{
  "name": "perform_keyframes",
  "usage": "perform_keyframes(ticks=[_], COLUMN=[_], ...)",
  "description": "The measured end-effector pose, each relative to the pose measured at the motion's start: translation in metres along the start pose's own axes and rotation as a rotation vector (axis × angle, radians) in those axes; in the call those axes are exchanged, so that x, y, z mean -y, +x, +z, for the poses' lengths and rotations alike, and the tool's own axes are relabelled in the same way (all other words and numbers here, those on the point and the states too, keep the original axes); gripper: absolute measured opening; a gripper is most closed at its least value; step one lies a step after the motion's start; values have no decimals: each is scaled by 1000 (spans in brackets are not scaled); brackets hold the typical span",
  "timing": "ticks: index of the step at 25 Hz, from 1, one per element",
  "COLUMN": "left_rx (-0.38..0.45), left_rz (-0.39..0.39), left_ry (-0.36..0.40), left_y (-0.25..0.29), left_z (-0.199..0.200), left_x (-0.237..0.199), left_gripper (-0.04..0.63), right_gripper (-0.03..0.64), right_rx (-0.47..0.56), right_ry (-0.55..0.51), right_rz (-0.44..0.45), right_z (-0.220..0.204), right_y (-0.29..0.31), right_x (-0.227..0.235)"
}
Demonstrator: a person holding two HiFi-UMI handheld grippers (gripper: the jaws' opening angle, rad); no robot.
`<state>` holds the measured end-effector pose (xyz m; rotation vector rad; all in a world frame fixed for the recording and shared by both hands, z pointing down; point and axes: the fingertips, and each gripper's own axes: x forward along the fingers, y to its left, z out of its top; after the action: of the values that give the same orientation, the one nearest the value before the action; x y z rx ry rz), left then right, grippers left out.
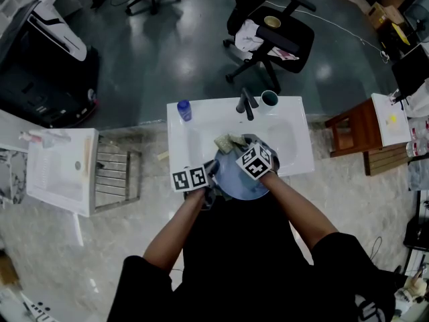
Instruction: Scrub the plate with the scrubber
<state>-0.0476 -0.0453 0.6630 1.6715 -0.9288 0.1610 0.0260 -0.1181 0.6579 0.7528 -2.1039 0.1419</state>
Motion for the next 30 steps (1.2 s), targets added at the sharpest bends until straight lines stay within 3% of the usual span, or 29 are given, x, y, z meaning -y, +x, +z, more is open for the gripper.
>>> perform_keyframes(ticks=[12,30], left_rx=[-2,17], left_rz=[-4,-7], left_ry=[-21,-50], left_y=[0,-5], left_z=[2,13], left_x=[-7,-18], left_gripper=[46,54], right_gripper=[66,66], right_rx=[-48,-122], right_ry=[-14,-8], right_rz=[-86,-118], right_z=[-14,-43], right_y=[-3,-10], right_x=[26,52])
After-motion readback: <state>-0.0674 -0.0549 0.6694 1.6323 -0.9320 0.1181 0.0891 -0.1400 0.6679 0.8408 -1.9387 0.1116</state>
